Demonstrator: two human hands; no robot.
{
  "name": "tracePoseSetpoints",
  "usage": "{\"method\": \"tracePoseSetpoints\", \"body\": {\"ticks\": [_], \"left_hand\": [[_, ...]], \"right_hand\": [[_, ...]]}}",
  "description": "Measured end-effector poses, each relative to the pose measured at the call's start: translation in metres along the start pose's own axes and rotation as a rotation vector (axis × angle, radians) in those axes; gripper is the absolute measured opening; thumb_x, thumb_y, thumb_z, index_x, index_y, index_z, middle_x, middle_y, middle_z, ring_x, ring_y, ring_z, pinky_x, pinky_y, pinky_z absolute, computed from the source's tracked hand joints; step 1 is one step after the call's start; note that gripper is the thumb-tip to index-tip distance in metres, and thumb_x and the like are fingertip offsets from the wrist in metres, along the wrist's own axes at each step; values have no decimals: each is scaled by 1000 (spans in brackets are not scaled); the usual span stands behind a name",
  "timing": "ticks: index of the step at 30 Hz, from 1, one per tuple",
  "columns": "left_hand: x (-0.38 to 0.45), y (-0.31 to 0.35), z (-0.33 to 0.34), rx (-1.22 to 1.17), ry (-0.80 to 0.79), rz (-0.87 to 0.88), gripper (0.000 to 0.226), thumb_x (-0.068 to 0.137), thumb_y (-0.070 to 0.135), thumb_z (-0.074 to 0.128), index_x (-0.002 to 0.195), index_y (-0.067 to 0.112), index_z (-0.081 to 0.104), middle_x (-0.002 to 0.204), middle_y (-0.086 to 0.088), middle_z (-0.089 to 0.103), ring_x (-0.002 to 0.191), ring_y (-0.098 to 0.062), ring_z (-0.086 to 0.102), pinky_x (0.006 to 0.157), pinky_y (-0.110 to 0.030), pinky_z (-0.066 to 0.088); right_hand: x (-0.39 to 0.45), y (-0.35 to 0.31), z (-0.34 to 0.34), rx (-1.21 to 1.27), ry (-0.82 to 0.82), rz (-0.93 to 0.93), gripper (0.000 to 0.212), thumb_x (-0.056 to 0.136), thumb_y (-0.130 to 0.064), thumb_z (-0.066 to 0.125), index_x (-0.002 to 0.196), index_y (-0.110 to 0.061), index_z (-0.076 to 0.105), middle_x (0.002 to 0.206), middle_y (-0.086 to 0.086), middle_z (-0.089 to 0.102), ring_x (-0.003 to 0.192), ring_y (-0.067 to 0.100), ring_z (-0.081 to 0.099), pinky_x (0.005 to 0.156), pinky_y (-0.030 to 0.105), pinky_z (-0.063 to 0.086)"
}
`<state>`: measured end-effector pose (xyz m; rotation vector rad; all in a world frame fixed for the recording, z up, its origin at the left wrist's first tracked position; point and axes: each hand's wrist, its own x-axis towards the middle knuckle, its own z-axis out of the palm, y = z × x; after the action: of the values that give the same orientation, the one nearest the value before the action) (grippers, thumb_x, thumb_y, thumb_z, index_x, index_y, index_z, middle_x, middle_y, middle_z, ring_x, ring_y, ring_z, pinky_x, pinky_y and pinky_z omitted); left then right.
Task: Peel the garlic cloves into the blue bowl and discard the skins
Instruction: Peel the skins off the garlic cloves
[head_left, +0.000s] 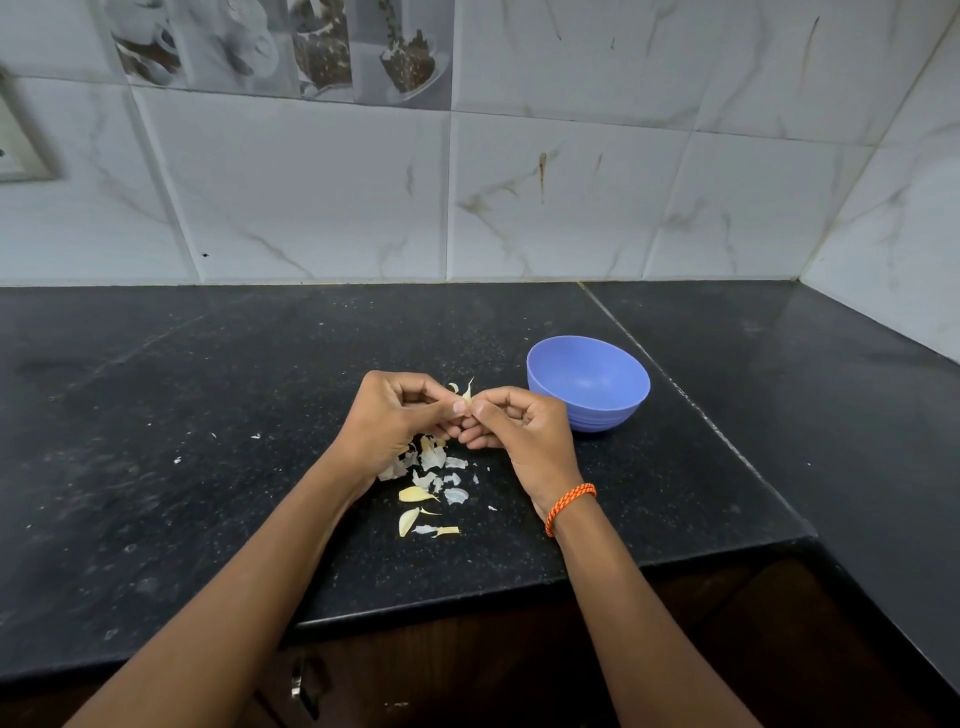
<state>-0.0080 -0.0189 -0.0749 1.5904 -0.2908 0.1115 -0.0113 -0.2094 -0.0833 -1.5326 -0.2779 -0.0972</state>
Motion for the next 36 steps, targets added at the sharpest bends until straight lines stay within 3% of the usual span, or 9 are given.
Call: {"method": "tracePoseSetpoints", "body": {"ticks": [5, 10, 17, 20, 25, 36], "left_hand": [[0, 0, 1, 15, -21, 8, 18, 88, 13, 85, 95, -4, 81, 90, -22, 80, 77, -32, 77, 72, -31, 65], [0, -2, 3, -14, -44, -21, 17, 93, 10, 80, 100, -5, 81, 92, -24, 79, 79, -33, 77, 73, -31, 66], [1, -5, 7, 12, -32, -28, 16, 99, 9, 75, 106, -4, 82, 92, -22, 80, 80, -36, 79, 73, -31, 67], [0, -6, 8, 90, -39, 14, 15, 101, 9, 73, 106, 0, 83, 94, -17, 82, 82, -39, 80, 75, -36, 68], [-2, -6, 9, 215, -29, 73, 13, 101, 13, 74, 106, 9, 86, 91, -7, 83, 80, -29, 81, 77, -40, 68], [-6, 2, 4, 95, -101, 42, 13, 100, 5, 73, 103, -4, 83, 89, -19, 81, 87, -38, 81, 85, -43, 67]], "right_hand": [[2, 6, 1, -158, 29, -55, 9, 100, -4, 68, 95, -1, 75, 76, 15, 74, 68, 22, 73, 67, 33, 63], [2, 6, 6, -284, 19, -74, 14, 101, -15, 68, 93, -4, 68, 65, -1, 65, 57, 11, 62, 58, 28, 55], [1, 5, 5, -250, 31, -84, 18, 104, -16, 64, 93, -3, 69, 70, 5, 67, 58, 10, 60, 57, 22, 51], [1, 4, 4, -229, 20, -75, 17, 105, -15, 64, 93, -4, 71, 72, 5, 69, 60, 9, 61, 57, 23, 52], [1, 4, 3, -187, -5, -49, 14, 102, -10, 66, 91, -3, 72, 67, 3, 66, 61, 13, 61, 58, 28, 53], [0, 2, 3, -134, -29, -41, 15, 103, -6, 62, 92, 3, 66, 67, 11, 67, 59, 23, 66, 60, 36, 56]]}}
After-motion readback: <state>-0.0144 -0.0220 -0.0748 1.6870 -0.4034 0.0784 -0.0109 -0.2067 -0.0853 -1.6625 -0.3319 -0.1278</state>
